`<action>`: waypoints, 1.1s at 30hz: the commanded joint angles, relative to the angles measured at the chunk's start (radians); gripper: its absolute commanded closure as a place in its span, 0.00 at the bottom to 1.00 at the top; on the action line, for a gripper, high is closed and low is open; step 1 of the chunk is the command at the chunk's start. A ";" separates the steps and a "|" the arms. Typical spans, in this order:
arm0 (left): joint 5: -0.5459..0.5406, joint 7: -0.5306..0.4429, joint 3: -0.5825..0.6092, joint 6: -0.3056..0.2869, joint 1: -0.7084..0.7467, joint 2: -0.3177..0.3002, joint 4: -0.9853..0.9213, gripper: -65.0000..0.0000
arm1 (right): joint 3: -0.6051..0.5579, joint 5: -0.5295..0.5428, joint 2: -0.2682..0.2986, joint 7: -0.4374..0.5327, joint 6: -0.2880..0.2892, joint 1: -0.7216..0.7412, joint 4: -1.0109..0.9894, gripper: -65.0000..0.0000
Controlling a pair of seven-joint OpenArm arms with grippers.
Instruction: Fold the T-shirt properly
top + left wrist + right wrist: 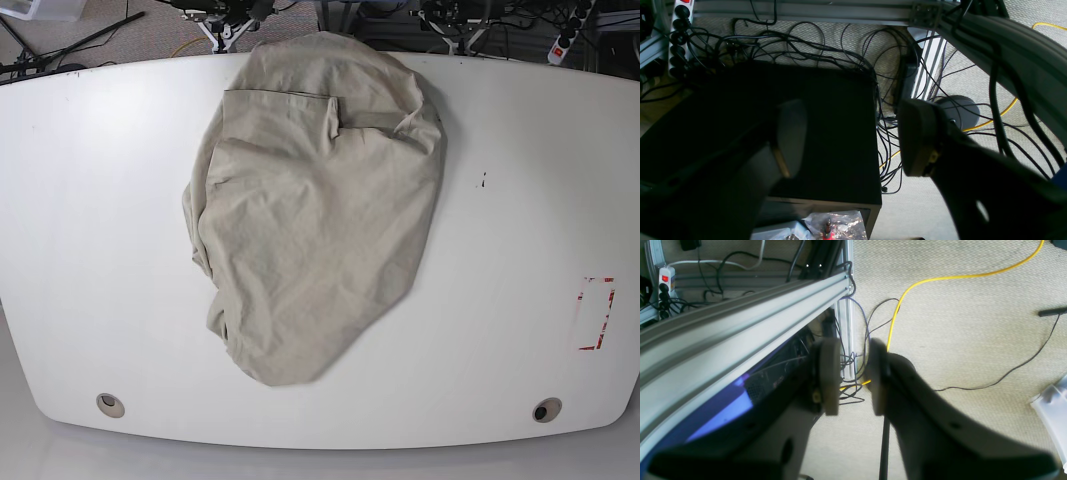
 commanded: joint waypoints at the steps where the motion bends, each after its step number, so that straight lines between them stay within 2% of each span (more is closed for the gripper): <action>1: -0.003 0.002 0.000 0.006 0.007 -0.011 0.009 0.38 | 0.005 -0.009 0.009 0.020 -0.002 -0.006 -0.003 0.78; 2: 0.000 -0.007 -0.001 0.001 0.012 -0.005 0.001 0.39 | 0.000 0.002 -0.016 0.003 0.000 0.000 0.002 0.78; 13: 0.000 -0.013 -0.001 0.001 0.026 -0.007 0.009 0.39 | 0.000 0.002 -0.018 0.003 0.000 0.000 0.002 0.78; 17: 0.000 -0.086 -0.001 0.001 0.060 -0.007 0.014 0.39 | 0.000 0.002 -0.018 0.014 0.000 -0.008 0.009 0.79; 21: 0.000 -0.186 -0.001 0.001 0.093 -0.008 0.012 0.39 | 0.000 0.002 -0.018 0.106 0.000 -0.039 0.009 0.79; 25: -0.004 -0.205 -0.001 0.001 0.116 -0.008 0.017 0.39 | 0.002 0.002 -0.018 0.132 0.000 -0.055 0.009 0.79; 28: -0.005 -0.205 -0.002 0.001 0.164 -0.010 0.078 0.40 | 0.002 0.007 -0.018 0.135 0.000 -0.102 0.048 0.79; 33: -0.005 -0.203 -0.004 0.001 0.297 -0.010 0.317 0.40 | 0.002 0.009 -0.042 0.132 0.000 -0.206 0.217 0.79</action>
